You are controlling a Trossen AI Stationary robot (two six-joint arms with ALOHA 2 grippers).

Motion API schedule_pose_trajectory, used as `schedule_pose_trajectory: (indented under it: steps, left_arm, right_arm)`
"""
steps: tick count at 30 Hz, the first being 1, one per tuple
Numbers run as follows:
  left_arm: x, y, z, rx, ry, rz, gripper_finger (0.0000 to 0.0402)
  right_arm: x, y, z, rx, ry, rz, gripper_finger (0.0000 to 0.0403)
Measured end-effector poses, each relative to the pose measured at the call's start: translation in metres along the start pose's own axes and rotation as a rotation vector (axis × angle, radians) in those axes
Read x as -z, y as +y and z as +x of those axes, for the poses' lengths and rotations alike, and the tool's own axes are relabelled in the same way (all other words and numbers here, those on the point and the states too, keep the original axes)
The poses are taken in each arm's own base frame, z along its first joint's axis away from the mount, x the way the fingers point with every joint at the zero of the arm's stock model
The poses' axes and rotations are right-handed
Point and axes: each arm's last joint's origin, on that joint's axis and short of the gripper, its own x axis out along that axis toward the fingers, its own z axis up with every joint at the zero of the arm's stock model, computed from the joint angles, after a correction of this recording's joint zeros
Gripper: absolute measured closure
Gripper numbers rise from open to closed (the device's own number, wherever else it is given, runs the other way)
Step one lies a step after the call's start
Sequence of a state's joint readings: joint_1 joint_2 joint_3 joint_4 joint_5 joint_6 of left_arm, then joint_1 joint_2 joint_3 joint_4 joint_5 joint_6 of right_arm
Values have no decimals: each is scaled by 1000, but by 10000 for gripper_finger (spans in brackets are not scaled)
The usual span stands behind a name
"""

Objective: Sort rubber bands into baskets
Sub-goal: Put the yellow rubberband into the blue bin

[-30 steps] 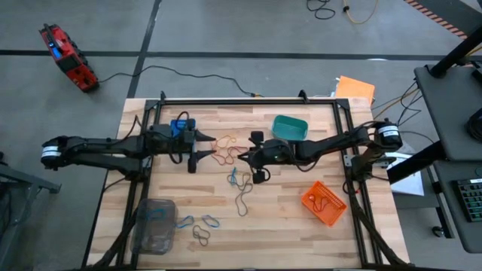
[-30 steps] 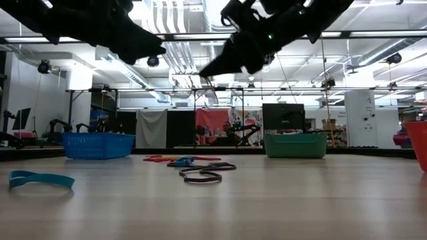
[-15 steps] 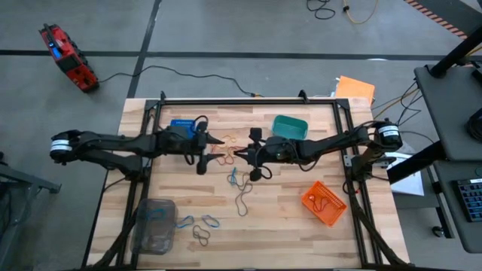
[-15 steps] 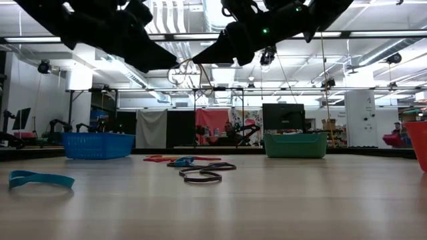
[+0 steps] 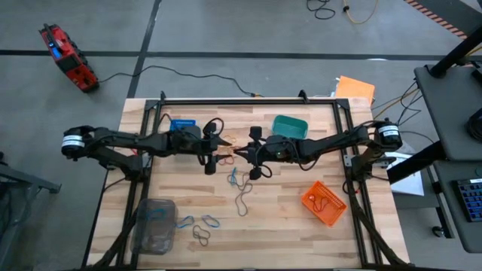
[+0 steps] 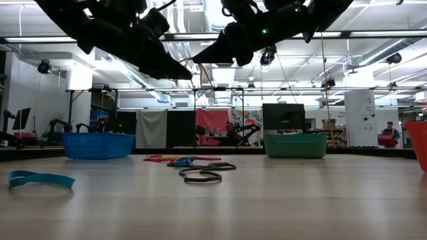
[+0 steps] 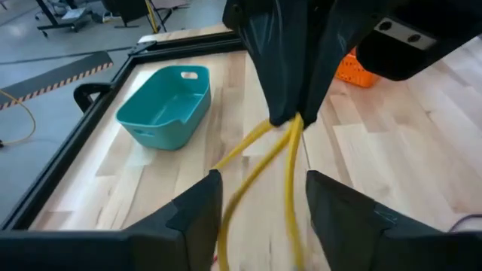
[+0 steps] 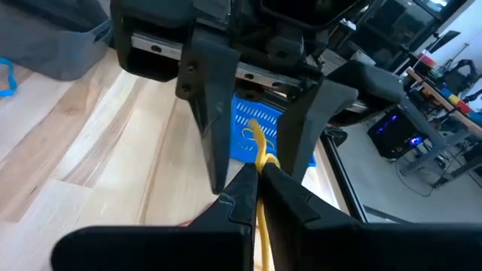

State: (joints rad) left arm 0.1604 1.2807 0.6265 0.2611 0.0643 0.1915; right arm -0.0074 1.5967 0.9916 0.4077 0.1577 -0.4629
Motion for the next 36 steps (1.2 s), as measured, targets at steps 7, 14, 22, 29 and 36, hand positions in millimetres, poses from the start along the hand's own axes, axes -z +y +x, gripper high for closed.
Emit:
schedule_pose_trajectory:
  steps: [7,14,22,29,36]
  left_arm:
    - [-3,0,-4,3,-9,9,372]
    - [-7,0,-11,0,-25,11,400]
    - [-6,1,-14,-13,-5,-8,401]
    - [-2,1,-15,-50,45,-28,401]
    - [6,10,-33,-278,228,-86,401]
  right_arm:
    - [1,0,0,-1,6,10,391]
    - [3,-4,1,9,11,98,390]
    - [3,-4,1,9,10,141,368]
    - [7,-13,2,38,19,217,283]
    - [12,-20,3,63,37,251,227]
